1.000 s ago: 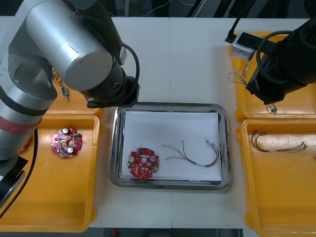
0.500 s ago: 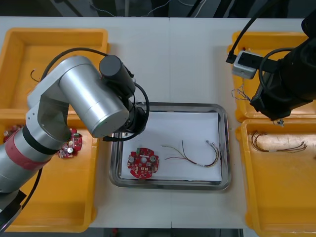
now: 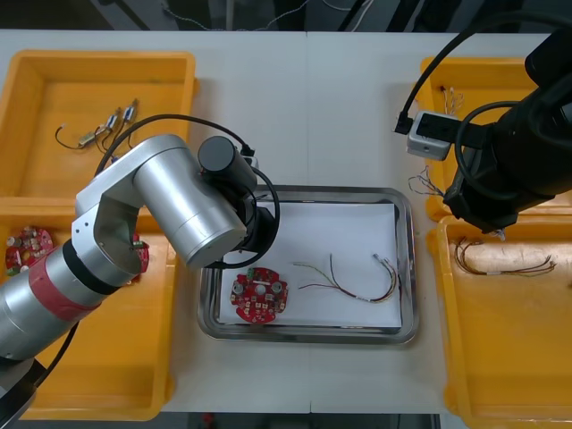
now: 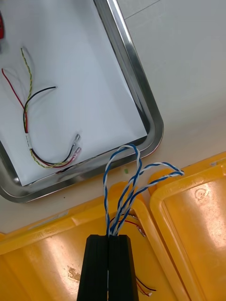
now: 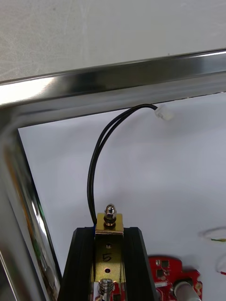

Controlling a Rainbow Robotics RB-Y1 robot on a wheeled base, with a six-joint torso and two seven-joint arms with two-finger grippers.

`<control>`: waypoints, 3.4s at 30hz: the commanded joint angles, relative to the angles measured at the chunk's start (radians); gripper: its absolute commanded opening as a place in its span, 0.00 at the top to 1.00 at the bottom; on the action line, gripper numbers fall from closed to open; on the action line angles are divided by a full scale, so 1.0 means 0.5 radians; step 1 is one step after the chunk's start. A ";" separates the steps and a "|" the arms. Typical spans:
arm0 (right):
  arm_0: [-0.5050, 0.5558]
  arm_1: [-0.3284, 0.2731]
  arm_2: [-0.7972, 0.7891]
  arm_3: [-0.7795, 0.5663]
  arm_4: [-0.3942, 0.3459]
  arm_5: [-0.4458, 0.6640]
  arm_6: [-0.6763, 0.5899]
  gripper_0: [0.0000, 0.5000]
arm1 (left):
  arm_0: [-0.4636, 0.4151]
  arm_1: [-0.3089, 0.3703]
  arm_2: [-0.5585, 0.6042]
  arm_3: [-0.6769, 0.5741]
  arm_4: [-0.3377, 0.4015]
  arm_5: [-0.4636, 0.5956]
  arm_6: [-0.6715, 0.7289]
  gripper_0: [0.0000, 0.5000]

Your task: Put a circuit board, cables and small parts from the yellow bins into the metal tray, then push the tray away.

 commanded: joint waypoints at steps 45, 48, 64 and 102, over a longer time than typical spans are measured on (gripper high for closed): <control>-0.008 -0.040 0.298 -0.162 0.029 -0.066 -0.052 1.00 | -0.194 0.063 0.338 -0.302 0.293 0.477 0.243 0.00; -0.041 -0.003 0.399 -0.162 0.087 -0.100 -0.040 1.00 | -0.274 0.097 0.421 -0.312 0.376 0.569 0.246 0.00; -0.281 0.405 0.819 0.114 0.413 -0.214 0.141 1.00 | -0.532 0.419 0.860 -0.183 0.751 0.740 0.117 0.00; -0.318 0.568 1.215 0.808 0.897 -0.815 0.807 1.00 | -0.774 0.518 1.081 1.179 0.511 0.269 -0.996 0.00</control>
